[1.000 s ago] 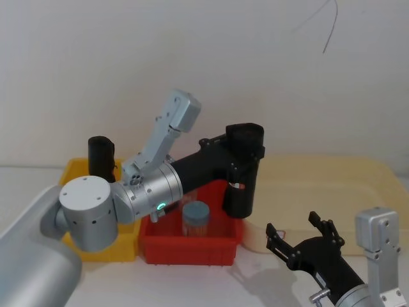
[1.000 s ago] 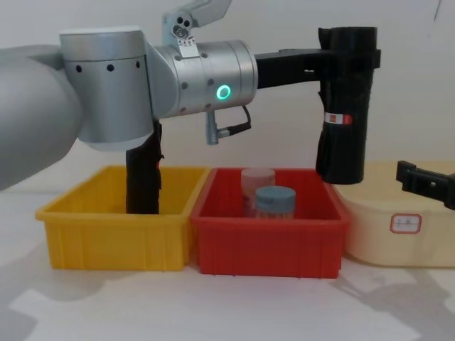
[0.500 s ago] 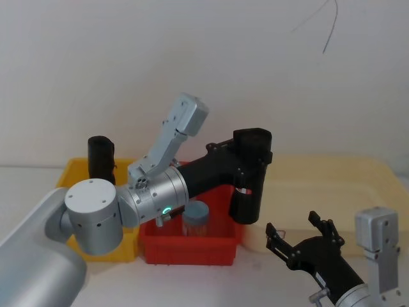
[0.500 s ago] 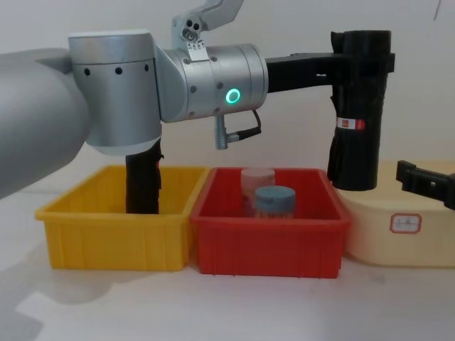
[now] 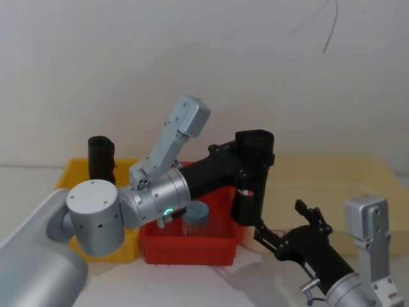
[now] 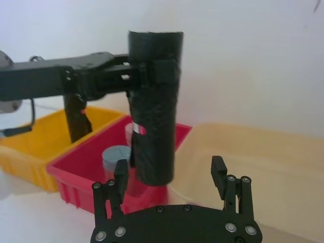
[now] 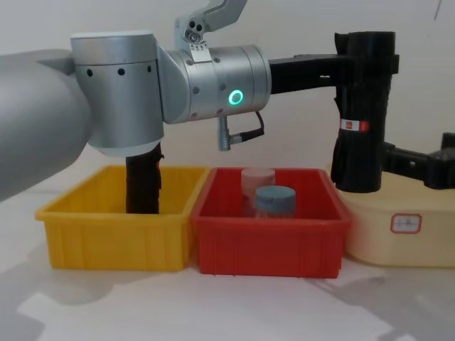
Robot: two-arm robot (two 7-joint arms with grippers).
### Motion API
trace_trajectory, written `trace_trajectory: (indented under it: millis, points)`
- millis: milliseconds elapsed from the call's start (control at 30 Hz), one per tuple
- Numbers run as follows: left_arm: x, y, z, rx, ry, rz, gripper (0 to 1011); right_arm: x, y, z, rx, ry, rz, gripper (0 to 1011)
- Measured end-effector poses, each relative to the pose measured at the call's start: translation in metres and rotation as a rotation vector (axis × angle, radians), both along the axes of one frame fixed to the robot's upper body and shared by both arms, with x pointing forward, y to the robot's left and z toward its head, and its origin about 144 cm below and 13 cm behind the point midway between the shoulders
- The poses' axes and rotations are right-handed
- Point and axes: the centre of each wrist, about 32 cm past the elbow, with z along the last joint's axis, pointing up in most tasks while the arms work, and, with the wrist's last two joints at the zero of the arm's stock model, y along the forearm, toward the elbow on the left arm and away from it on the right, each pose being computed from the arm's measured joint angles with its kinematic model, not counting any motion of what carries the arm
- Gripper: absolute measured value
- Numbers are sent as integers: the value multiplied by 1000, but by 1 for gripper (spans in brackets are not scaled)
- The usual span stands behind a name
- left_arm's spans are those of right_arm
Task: Pick up the garbage bag with the one hand and transfer it to the other hand.
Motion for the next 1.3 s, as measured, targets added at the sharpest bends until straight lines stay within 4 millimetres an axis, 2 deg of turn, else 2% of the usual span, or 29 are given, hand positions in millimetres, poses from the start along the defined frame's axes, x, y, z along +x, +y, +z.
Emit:
trace_trajectory:
  millis: [700,1300]
  points:
    - [0,-1,0,0,2,-3,513,17,10,-2,18,1,46,1004]
    - [0,-1,0,0,2,-3,513,50,15,9,23,20,96,1004]
